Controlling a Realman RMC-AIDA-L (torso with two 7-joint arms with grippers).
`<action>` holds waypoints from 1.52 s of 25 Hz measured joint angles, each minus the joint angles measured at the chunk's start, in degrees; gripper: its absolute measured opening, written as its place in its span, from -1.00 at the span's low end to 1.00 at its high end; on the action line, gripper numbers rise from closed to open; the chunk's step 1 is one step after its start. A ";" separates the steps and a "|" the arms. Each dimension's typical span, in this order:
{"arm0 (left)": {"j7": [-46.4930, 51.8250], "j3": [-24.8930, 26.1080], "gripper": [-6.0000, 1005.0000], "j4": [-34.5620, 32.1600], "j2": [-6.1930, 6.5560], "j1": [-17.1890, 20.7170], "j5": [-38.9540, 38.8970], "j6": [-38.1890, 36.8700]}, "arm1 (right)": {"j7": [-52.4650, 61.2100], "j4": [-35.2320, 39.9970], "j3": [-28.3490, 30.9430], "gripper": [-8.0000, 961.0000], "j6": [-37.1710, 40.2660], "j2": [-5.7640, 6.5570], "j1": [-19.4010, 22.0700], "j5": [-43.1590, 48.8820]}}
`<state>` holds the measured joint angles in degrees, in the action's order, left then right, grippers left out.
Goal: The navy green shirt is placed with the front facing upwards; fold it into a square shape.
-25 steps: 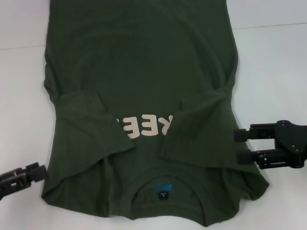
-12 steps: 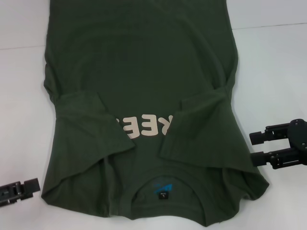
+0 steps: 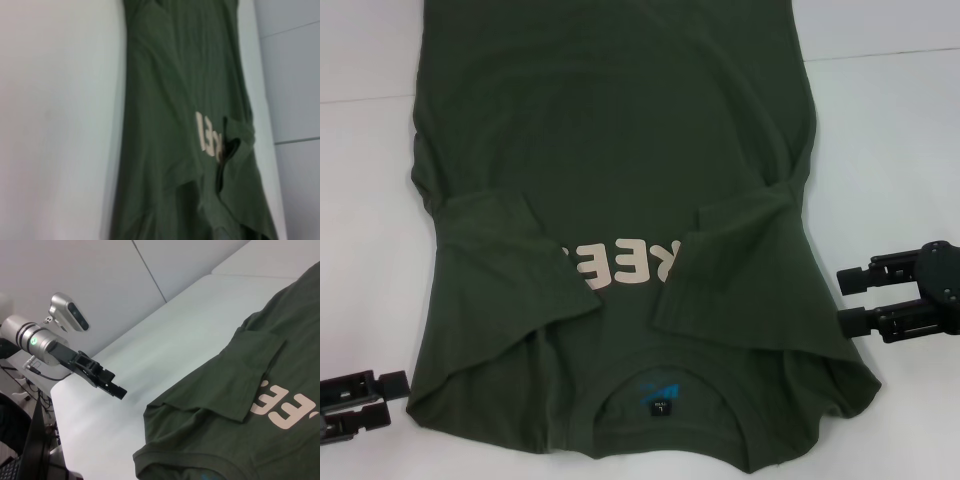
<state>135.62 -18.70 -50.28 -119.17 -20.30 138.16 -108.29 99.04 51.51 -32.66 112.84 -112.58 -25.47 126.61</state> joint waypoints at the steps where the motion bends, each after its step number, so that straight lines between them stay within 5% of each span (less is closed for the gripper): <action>1: 0.25 -0.39 0.53 0.01 -0.01 -0.05 0.12 0.32 | 0.00 0.00 0.14 0.59 0.00 0.00 0.07 0.02; 26: 0.96 -1.08 0.53 0.19 -0.25 -0.47 1.41 5.40 | 0.01 -0.58 0.59 0.59 0.00 -0.97 -0.28 -0.19; 38: 1.58 -5.78 0.53 3.03 -0.11 -2.15 2.98 11.26 | 0.01 -0.76 0.67 0.59 0.32 -1.15 -0.28 -0.22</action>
<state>137.19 -24.47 -47.24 -119.27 -22.45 141.14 -97.03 99.05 50.75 -31.99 113.17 -113.73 -25.75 126.39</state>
